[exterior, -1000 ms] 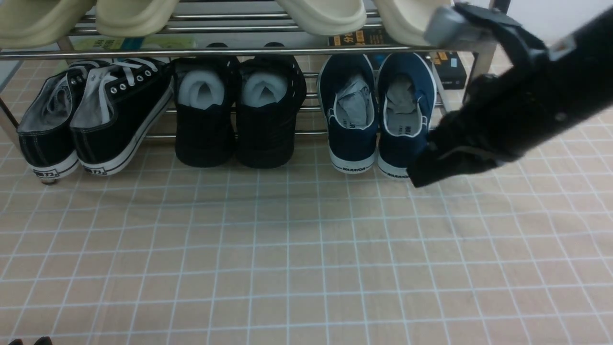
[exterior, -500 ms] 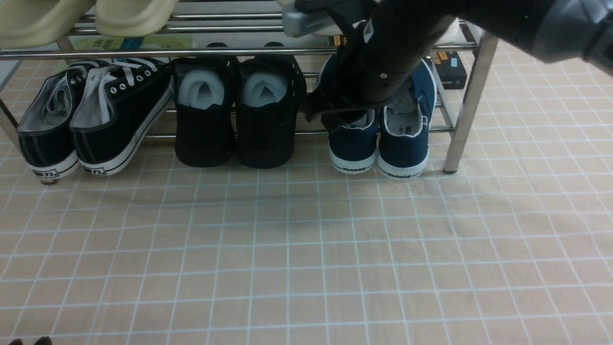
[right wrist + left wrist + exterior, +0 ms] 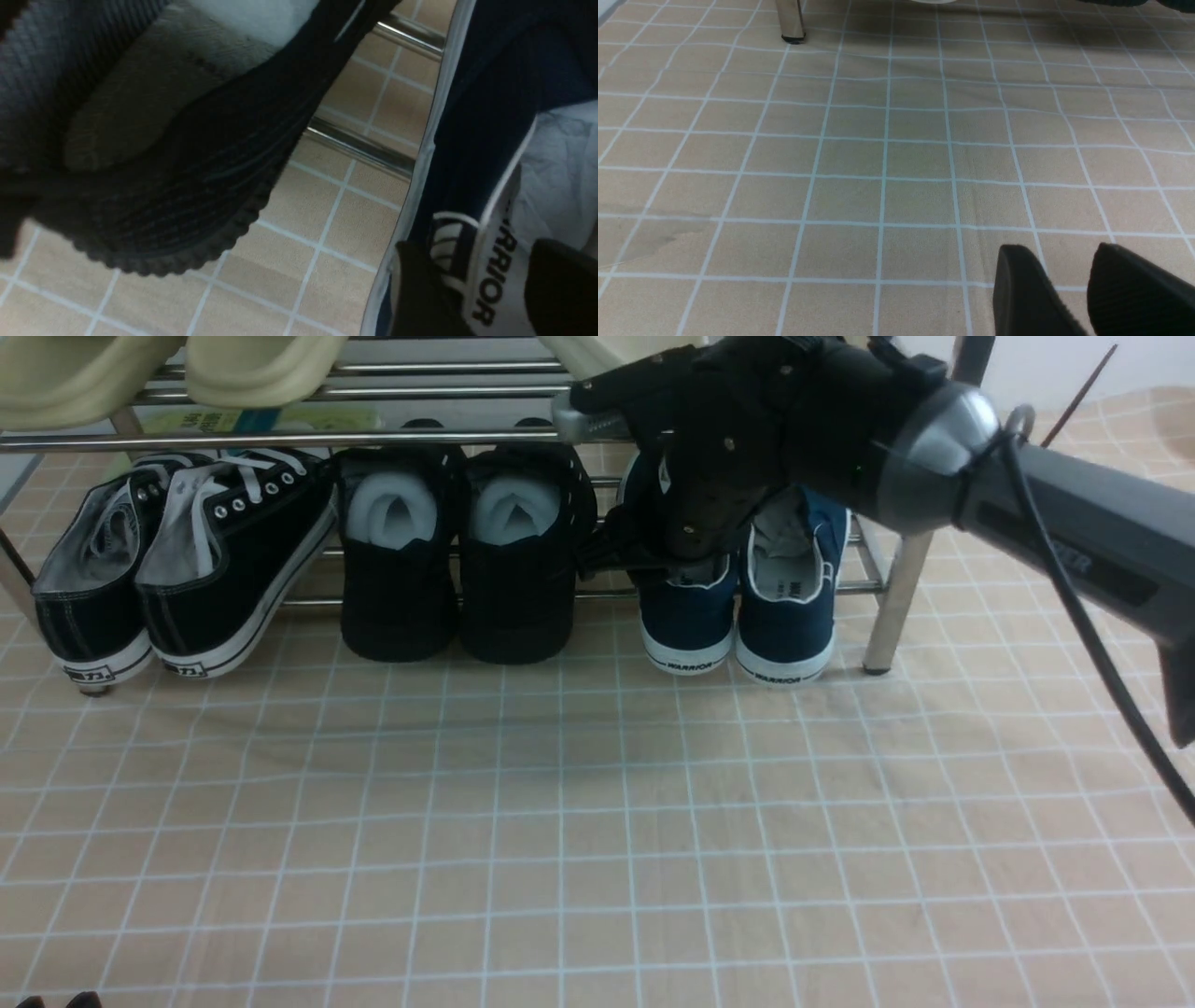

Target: Take the shoes off the shelf from the light coffee tablecloth by hand.

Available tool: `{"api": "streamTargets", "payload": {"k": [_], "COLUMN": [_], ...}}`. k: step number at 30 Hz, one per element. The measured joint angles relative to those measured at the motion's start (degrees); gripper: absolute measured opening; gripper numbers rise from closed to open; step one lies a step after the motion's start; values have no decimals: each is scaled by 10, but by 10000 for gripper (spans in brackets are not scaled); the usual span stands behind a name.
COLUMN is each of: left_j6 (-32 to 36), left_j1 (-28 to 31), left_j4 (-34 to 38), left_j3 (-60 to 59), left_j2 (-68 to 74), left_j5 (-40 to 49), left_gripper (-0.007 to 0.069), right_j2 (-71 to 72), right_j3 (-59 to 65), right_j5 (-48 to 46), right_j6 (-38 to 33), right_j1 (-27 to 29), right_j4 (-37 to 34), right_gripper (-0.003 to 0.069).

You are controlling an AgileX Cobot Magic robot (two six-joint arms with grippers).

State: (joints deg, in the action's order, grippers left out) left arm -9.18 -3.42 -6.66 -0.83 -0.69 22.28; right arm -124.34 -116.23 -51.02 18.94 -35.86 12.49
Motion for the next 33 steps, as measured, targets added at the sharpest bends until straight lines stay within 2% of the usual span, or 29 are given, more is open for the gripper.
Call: {"api": "streamTargets", "payload": {"k": [2, 6, 7, 8, 9, 10, 20, 25, 33], "left_j6": [0, 0, 0, 0, 0, 0, 0, 0, 0], "left_j1": [0, 0, 0, 0, 0, 0, 0, 0, 0], "left_j4": [0, -1, -1, -1, -1, -1, -1, -1, -1], "left_j3": [0, 0, 0, 0, 0, 0, 0, 0, 0], "left_j2": [0, 0, 0, 0, 0, 0, 0, 0, 0], "left_j5": [0, 0, 0, 0, 0, 0, 0, 0, 0], "left_gripper": [242, 242, 242, 242, 242, 242, 242, 242, 242], "right_j2": [-5, -14, -14, -14, -14, -13, 72, 129, 168], "right_j3": [0, 0, 0, 0, 0, 0, 4, 4, 4], "right_j5": [4, 9, 9, 9, 10, 10, -71, -127, -216], "right_j6": [2, 7, 8, 8, 9, 9, -23, -66, -97], "right_j1": [0, -1, -2, -2, -2, -2, -6, -8, -9], "right_j4": [1, -3, -5, -5, -9, -17, -90, -132, -166], "right_gripper": [308, 160, 89, 89, 50, 41, 45, 45, 45]}}
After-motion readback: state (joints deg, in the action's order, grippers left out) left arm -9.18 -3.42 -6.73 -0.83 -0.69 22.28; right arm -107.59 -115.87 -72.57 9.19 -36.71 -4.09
